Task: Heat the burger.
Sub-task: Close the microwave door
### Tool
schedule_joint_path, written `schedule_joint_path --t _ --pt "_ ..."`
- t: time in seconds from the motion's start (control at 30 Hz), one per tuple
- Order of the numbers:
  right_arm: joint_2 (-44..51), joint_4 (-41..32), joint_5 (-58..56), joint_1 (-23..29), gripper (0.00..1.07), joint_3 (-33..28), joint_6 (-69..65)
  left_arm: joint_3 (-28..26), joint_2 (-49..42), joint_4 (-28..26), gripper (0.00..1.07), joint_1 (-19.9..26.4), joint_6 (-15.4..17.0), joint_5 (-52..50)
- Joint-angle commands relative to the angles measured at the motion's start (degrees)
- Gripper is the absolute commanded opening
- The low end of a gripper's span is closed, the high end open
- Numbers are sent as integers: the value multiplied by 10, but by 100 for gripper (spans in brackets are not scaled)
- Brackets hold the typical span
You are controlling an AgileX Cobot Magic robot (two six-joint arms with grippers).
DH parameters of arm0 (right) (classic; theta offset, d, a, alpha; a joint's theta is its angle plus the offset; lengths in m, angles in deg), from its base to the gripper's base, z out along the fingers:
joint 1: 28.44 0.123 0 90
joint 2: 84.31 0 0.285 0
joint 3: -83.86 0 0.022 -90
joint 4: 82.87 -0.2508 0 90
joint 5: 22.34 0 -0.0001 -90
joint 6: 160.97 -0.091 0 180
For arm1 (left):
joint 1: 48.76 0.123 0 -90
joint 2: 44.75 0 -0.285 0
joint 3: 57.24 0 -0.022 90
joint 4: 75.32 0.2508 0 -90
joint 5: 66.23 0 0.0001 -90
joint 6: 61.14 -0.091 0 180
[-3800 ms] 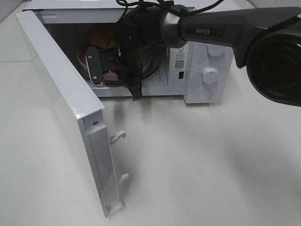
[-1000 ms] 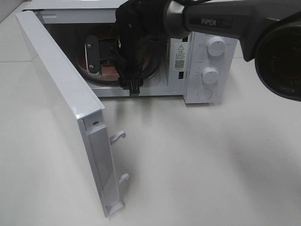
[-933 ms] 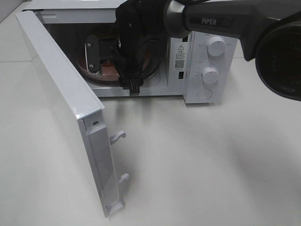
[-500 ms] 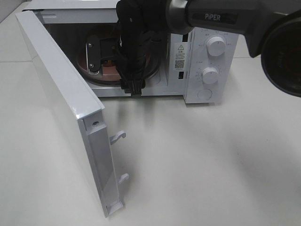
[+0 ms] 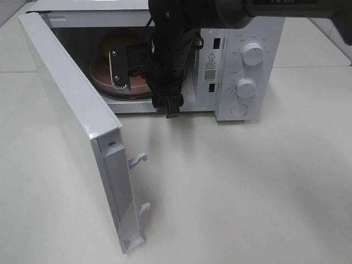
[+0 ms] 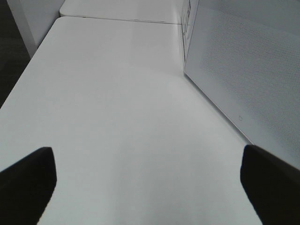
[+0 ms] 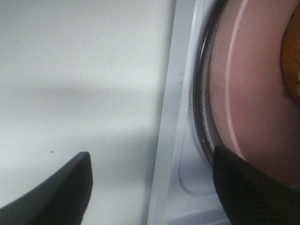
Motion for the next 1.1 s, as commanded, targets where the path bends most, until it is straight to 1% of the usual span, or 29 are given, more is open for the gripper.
schedule_joint_path --t 0.03,0.07,0.13,0.23,0.3,0.33,0.4,0.43,0.47,0.53,0.57,0.6,0.63,0.67,0.73,0.77,0.83,0.93,1.0,1.03,1.1 --pt "41 -3 1 -1 80 -44 -1 -1 -2 -4 100 1 1 -3" --pt "41 -3 1 -1 80 -44 -1 -1 -2 -4 100 1 1 -3" --pt "66 -3 -3 -1 85 -74 -13 -1 -2 -4 100 1 1 -3" --pt "73 -3 -6 -1 85 -83 -15 -1 -2 -4 100 1 1 -3" --pt "111 -3 -14 -1 86 -131 -32 -1 -2 -4 100 1 1 -3" --pt "111 -3 -14 -1 86 -131 -32 -1 -2 -4 100 1 1 -3" --pt "139 -3 -29 -1 86 -160 -41 -1 -2 -4 100 1 1 -3" --pt "139 -3 -29 -1 86 -160 -41 -1 -2 -4 100 1 1 -3" --pt "159 -3 -39 -1 86 -176 -42 -1 -2 -4 100 1 1 -3" --pt "170 -3 -42 -1 85 -185 -42 -1 -2 -4 100 1 1 -3" --pt "198 -3 -48 -1 85 -203 -41 -1 -2 -4 100 1 1 -3" --pt "198 -3 -48 -1 85 -203 -41 -1 -2 -4 100 1 1 -3" --pt "222 -3 -55 -1 85 -222 -42 -1 -2 -4 100 1 1 -3" --pt "222 -3 -55 -1 85 -222 -42 -1 -2 -4 100 1 1 -3" --pt "261 -3 -65 -1 84 -249 -63 -1 -2 -4 100 1 1 -3" --pt "261 -3 -65 -1 84 -249 -63 -1 -2 -4 100 1 1 -3" --pt "298 -3 -80 -1 81 -276 -89 -1 -2 -4 100 1 1 -3" --pt "321 -6 -87 -1 79 -293 -106 -1 -2 -4 100 1 1 -3" --pt "354 -6 -87 -2 75 -317 -142 -1 -2 -4 100 1 1 -3" --pt "354 -6 -87 -2 75 -317 -142 -1 -2 -4 100 1 1 -3" --pt "383 -9 -87 -14 74 -341 -189 -1 -2 -4 100 1 1 -3"
